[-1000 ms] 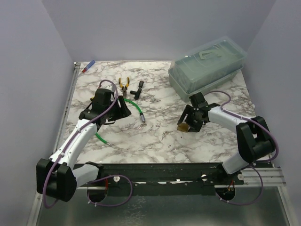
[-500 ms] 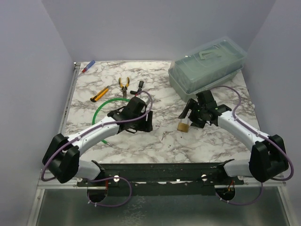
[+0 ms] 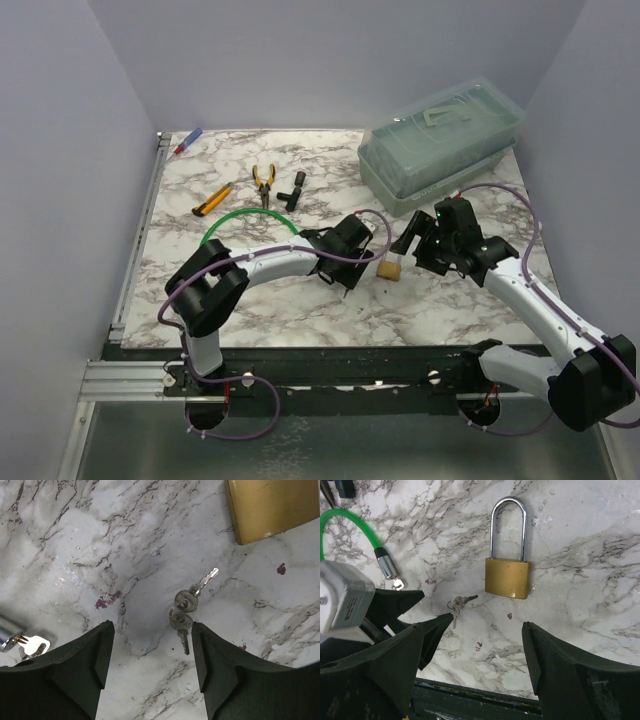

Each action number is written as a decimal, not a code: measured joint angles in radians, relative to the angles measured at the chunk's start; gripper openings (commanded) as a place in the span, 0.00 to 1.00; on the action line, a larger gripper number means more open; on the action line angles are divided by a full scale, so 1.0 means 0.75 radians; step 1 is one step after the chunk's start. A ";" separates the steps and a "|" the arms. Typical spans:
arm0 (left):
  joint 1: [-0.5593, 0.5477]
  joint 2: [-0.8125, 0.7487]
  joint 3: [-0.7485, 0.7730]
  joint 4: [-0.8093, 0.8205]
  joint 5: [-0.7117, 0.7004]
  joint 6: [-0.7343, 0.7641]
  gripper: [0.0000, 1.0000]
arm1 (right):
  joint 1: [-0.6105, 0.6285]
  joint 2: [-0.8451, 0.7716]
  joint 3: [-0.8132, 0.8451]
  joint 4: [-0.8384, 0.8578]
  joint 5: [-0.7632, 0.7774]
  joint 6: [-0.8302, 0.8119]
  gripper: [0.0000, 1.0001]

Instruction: Unlock with the key

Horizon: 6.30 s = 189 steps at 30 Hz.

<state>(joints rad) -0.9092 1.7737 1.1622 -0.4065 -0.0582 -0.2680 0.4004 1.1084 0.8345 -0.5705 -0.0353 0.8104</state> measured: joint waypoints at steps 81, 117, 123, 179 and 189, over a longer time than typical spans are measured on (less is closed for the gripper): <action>-0.137 0.154 0.058 0.051 -0.170 -0.109 0.28 | 0.000 -0.117 -0.016 -0.081 0.096 -0.054 0.84; -0.161 -0.118 -0.233 0.103 -0.227 -0.114 0.18 | 0.000 -0.265 -0.114 0.020 -0.023 0.077 0.80; -0.165 -0.238 -0.286 0.148 -0.209 -0.099 0.18 | 0.000 -0.251 -0.190 0.135 -0.180 0.142 0.78; -0.080 -0.042 -0.186 0.101 -0.122 -0.021 0.12 | 0.000 -0.070 -0.277 0.310 -0.404 0.220 0.75; -0.072 -0.114 -0.248 0.123 -0.090 -0.044 0.09 | 0.000 -0.070 -0.277 0.314 -0.404 0.220 0.75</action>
<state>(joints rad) -0.9630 1.6882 0.9764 -0.3141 -0.1253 -0.3008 0.4004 1.0557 0.6270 -0.3347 -0.3386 0.9756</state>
